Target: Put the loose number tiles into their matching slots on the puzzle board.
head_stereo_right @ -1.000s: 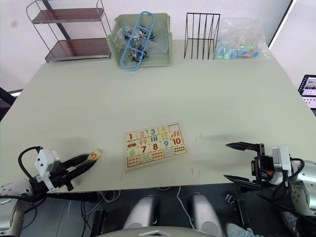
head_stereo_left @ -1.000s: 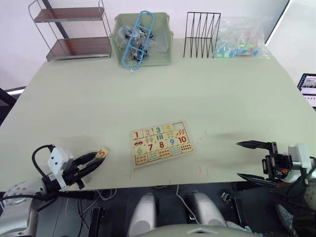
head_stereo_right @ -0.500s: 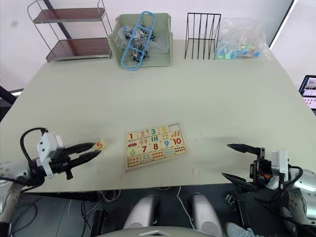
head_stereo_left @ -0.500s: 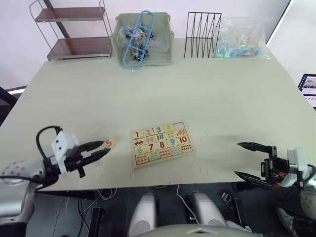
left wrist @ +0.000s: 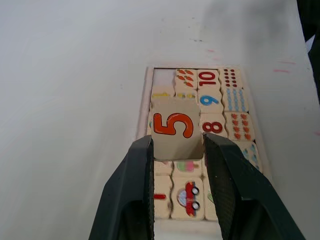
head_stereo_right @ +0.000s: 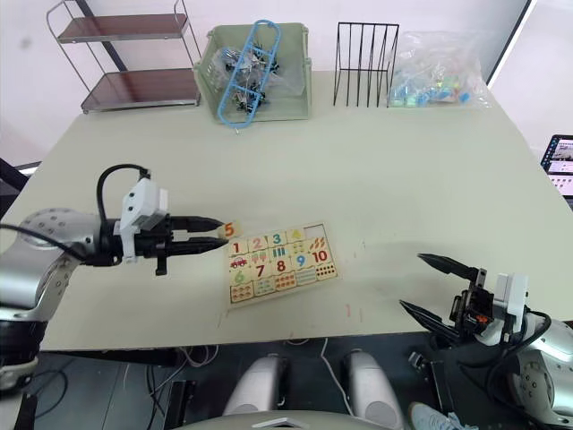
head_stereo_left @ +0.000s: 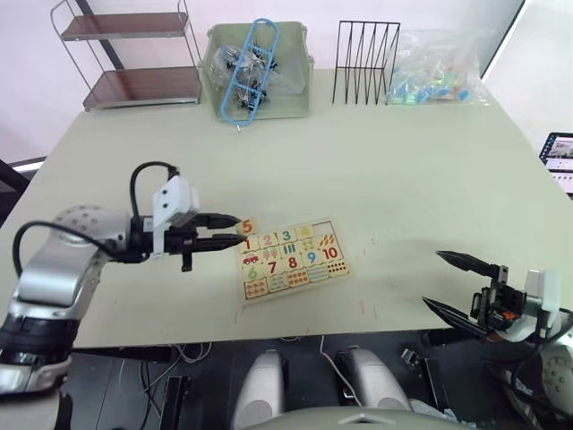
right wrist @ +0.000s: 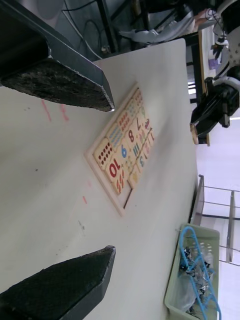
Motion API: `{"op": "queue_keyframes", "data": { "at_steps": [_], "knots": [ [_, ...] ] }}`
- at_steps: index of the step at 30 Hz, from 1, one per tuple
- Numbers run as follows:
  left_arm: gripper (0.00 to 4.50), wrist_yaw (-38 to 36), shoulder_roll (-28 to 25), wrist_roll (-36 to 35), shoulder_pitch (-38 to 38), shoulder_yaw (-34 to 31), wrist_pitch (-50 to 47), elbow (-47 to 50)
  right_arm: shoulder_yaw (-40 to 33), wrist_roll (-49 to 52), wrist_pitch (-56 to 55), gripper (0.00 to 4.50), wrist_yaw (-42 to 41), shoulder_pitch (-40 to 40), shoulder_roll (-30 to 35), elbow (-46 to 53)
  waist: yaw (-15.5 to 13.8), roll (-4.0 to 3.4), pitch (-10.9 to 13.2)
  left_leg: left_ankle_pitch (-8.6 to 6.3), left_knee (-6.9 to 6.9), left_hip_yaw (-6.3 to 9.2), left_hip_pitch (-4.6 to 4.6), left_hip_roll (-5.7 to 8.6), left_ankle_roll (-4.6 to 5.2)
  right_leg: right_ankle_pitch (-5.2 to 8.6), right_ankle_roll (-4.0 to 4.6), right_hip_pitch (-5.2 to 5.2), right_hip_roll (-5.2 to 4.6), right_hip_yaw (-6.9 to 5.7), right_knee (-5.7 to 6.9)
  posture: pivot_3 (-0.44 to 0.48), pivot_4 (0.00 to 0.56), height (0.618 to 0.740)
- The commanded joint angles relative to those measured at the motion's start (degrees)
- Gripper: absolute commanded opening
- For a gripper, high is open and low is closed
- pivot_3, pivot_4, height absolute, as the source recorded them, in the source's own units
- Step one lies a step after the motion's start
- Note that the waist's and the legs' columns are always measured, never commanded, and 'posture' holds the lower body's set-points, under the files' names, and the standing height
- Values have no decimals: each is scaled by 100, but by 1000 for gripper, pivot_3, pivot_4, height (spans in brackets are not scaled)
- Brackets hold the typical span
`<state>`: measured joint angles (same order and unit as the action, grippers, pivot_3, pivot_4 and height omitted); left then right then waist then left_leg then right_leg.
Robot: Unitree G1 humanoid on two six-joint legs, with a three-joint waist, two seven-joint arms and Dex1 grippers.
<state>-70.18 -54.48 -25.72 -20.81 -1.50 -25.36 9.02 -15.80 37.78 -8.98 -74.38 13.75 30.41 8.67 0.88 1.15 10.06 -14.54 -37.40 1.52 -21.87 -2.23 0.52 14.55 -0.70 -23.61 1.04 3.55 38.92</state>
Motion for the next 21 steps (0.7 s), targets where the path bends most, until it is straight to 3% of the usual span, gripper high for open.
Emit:
{"op": "queue_keyframes", "data": {
  "at_steps": [1, 13, 21],
  "knots": [
    [969, 15, 200, 260, -840, 603, -418, -99, -92, 62, -48, 4500, 189, 121, -60, 335, -3, 0, 0, 0, 0, -2, -1, 1, 0, 0, 0, 0, 0, 3, 0, 0, 150, 740],
    [969, -536, 955, 1233, -2951, 2488, -1335, -883, -107, 37, -26, 4500, 534, 151, -67, 515, 7, 1, 1, 1, -5, 10, -5, 2, 0, -1, -2, 0, 11, 3, 3, 0, 150, 740],
    [969, -599, 1508, 2133, -3705, 3492, -1600, -1461, -61, -5, -39, 4500, 734, 241, -105, 721, 26, 1, 1, 1, -6, 9, -8, 3, 0, -1, -2, -1, 13, 9, 2, 0, 150, 740]
  ]
}}
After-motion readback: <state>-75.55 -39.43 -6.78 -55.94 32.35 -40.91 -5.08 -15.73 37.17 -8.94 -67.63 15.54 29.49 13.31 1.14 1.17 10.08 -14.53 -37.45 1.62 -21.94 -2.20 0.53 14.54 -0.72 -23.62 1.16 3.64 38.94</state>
